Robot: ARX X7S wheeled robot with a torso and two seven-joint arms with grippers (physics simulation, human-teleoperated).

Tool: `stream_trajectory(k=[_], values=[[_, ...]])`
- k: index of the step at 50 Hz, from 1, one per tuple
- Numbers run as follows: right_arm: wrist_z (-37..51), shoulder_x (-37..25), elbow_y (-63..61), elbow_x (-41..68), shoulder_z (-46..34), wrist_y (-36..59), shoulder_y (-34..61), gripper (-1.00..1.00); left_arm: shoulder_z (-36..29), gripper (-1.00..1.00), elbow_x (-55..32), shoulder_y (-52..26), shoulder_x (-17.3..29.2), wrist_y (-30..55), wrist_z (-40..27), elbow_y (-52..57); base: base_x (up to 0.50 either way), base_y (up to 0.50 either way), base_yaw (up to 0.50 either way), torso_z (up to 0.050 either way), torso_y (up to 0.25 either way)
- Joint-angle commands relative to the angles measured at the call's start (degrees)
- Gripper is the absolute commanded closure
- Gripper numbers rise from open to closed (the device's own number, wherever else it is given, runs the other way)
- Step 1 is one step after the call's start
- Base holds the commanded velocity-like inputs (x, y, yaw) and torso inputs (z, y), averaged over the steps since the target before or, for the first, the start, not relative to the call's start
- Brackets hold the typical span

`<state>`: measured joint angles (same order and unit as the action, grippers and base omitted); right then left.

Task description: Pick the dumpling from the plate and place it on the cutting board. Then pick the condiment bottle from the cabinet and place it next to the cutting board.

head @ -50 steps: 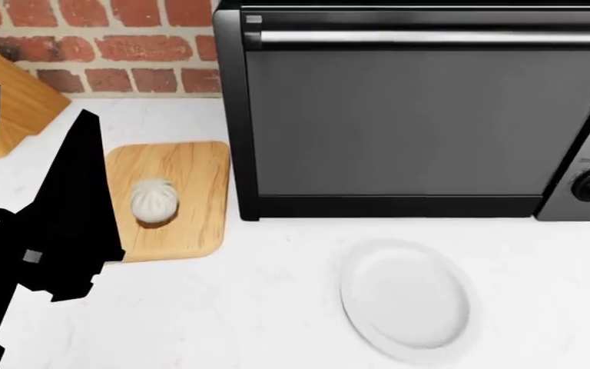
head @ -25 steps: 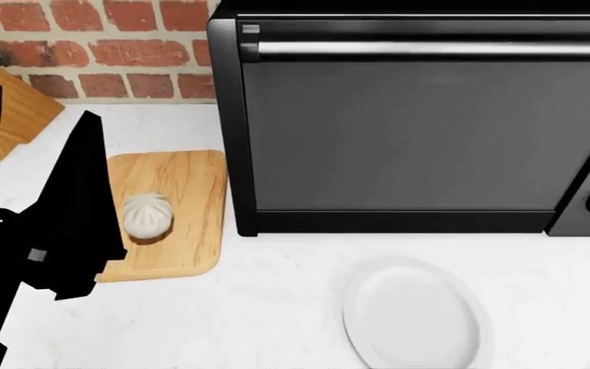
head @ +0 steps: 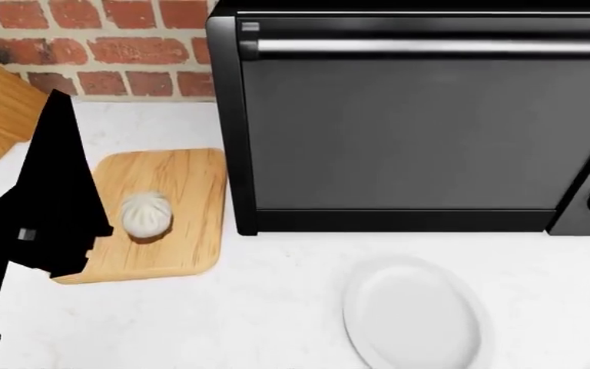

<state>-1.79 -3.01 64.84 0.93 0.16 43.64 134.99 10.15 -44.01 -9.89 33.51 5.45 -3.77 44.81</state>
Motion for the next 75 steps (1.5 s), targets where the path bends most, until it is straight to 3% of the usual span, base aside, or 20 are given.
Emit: stream_trajectory(k=[1,14,33,37,40,46,47,65,75], values=[[0.4,-0.28,1.55,0.36,0.01,-0.81,0.01,-1.0,0.3,-1.0,2.09,0.34,-0.24,-1.17,0.2,0.01,0.0,0.0,0.0,0.0,-0.25],[0.62,0.59,5.57,0.78,0.21,-5.04,0.01,-1.0,0.86,-1.0,-2.5,0.76,0.25,-1.25,0.61,0.02,0.0,0.0,0.0,0.001,-0.096],[3.05,1.77,10.13,0.37,1.86,-8.21,-2.21,-1.0,0.32,-1.0,-0.12,1.55,-0.58,-3.38,2.34,-0.17,0.0,0.0,0.0,0.0,0.0],[2.68,0.13,3.41,1.55,0.74,0.0,0.01,-1.0,0.45,-1.0,0.08,1.36,-0.84,-3.85,2.46,-0.65,0.0,0.0,0.0,0.0,0.0],[2.83,-0.28,1.42,1.92,0.4,1.78,0.01,-1.0,-0.19,-1.0,3.3,1.61,-1.24,-4.96,3.45,-0.76,0.0,0.0,0.0,0.0,-0.083],[2.19,-0.61,0.1,2.06,0.32,2.92,0.01,-1.0,-0.01,-1.0,1.83,2.68,-0.9,-5.75,4.56,0.3,0.0,0.0,0.0,0.0,-0.042],[2.15,-0.74,-0.3,2.19,0.36,3.12,0.01,1.0,0.03,-1.0,1.4,2.77,-0.7,-5.55,4.48,0.44,0.0,0.0,0.0,0.0,0.0],[0.58,-1.01,0.32,2.94,0.41,1.83,0.01,1.0,-0.94,-1.0,2.06,2.58,-0.45,-5.6,5.08,0.23,0.0,0.0,0.0,0.0,0.0],[-0.29,-0.3,2.0,1.47,0.11,-4.87,0.01,1.0,-0.43,-1.0,1.78,1.59,-0.73,-4.78,2.88,-0.32,0.0,0.0,0.0,0.0,0.0]])
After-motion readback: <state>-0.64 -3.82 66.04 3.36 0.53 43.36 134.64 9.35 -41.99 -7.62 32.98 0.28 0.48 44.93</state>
